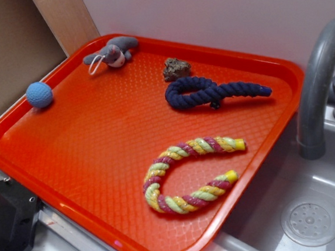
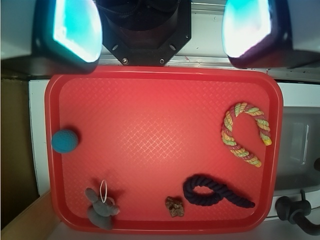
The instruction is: Grab the blue ball.
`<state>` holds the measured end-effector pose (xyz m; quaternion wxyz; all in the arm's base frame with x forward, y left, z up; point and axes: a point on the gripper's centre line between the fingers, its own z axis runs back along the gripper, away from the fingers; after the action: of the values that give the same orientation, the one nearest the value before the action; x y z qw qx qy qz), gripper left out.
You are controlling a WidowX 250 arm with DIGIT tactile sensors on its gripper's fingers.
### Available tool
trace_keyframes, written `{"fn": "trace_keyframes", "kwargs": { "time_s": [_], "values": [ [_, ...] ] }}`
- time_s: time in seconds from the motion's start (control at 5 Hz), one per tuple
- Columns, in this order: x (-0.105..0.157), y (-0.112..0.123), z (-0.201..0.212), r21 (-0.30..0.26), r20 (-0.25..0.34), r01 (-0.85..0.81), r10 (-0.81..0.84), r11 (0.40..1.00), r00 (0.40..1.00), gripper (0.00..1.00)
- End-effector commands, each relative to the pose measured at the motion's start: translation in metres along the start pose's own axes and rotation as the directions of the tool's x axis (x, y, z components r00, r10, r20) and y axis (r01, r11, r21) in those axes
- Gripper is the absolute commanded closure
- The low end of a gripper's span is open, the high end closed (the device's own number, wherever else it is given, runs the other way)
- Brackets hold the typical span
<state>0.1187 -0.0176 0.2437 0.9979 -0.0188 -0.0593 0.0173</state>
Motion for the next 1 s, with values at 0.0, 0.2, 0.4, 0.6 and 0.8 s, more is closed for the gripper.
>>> {"fn": "trace_keyframes", "kwargs": {
  "time_s": [0.0,0.2,0.4,0.6,0.8],
  "values": [
    [0.0,0.0,0.0,0.0,0.0,0.0,0.0,1.0,1.0,0.0],
    [0.048,0.027,-0.03,0.015,-0.016,0.251,-0.251,0.968,0.968,0.0],
    [0.066,0.062,-0.053,0.109,-0.089,0.415,-0.407,0.903,0.909,0.0],
    [0.081,0.088,-0.077,0.188,0.064,0.603,-0.622,0.775,0.78,0.0],
    [0.067,0.12,-0.12,0.102,-0.064,0.746,-0.744,0.658,0.665,0.0]
  ]
}}
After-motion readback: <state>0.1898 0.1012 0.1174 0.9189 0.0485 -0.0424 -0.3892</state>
